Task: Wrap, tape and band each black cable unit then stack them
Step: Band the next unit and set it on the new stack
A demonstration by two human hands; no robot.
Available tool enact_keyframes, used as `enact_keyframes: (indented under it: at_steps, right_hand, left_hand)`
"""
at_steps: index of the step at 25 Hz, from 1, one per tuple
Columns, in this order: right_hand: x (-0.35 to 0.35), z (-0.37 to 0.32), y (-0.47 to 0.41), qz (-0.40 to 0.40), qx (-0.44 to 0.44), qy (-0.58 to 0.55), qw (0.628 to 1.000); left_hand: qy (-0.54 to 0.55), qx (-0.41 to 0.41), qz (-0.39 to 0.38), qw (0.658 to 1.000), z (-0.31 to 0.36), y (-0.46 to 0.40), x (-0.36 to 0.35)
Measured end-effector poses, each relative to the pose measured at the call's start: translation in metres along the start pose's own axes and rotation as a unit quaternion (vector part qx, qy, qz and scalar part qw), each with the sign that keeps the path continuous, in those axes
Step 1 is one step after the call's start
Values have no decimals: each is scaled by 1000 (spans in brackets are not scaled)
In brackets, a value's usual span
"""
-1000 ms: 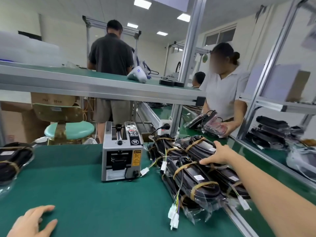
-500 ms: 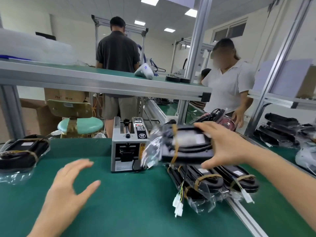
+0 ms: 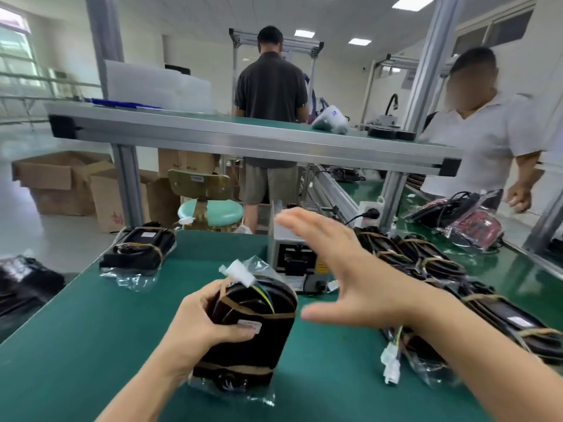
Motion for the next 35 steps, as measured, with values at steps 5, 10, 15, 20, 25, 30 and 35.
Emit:
enact_keyframes:
  at_steps: [5,10,15,20,25,30,35]
  right_hand:
    - [-55,24,-17,-33,-149,-291,945]
    - [-86,15,-37,11,-178,-412,894]
    - [-94,15,-58,28,-259,-402,878]
    - [-108,11,-67,40,-304,-430,849]
    - [-113,11,-61,52,-290,-524,799]
    - [-120,15,-59,67,-325,-556,762]
    - [-124,16,-59,129,-333,-597,719]
  left_hand:
    - [53,-21,65,996,-13,13,16]
    - [58,-20,61,996,-17,20,19]
    - [44,-4,60,997,-14,26,14]
    - [-62,-181,40,981,58,30,6]
    - [-188,-100,64,975,54,25,-3]
    - [-127,-28,53,990,41,29,11]
    - [-122,5,18,992,33,25,11]
Point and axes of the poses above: each hand's wrist, its own y-axis away from the middle knuckle, its own x-axis out of the back of the hand, z = x × y, the point moved 6 cm from there along -y, towards the middle knuckle, and after that the axes turned 3 degrees about y, right-handed, at the moved point
